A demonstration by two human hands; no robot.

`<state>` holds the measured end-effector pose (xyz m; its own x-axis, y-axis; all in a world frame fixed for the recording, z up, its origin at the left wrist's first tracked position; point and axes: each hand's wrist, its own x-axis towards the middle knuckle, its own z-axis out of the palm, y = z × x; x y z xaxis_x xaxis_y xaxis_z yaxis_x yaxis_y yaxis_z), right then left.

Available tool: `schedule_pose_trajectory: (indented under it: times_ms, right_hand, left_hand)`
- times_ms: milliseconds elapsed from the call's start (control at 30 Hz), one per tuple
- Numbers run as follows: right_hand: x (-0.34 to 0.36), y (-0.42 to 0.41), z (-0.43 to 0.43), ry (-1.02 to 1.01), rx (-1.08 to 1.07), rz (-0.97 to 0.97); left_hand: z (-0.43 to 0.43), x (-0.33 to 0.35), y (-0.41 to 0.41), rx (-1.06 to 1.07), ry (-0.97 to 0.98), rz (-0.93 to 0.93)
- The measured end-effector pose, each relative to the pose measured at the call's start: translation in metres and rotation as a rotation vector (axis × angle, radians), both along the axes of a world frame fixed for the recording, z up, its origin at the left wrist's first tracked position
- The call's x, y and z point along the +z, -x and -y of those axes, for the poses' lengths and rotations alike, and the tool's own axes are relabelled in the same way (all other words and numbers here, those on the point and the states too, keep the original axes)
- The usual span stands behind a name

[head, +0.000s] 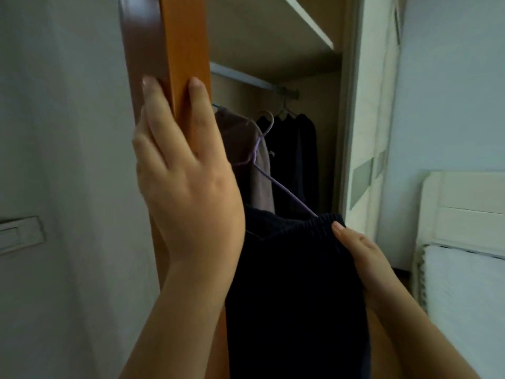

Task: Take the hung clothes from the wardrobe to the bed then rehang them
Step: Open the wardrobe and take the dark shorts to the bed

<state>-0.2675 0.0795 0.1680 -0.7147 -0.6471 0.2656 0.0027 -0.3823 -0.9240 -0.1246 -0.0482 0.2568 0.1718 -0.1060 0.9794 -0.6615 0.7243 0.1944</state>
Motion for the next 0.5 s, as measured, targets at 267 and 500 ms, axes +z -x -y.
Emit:
schedule_pose_trajectory:
  times_ms: [267, 500]
  right_hand:
    - [-0.009, -0.046, -0.154, -0.075, -0.311, -0.127]
    - [-0.007, -0.125, -0.310, -0.252, -0.585, -0.118]
  left_hand:
    - [-0.056, -0.041, 0.005, -0.570, 0.046, -0.026]
    - [-0.169, -0.102, 0.018, -1.224, -0.265, 0.415]
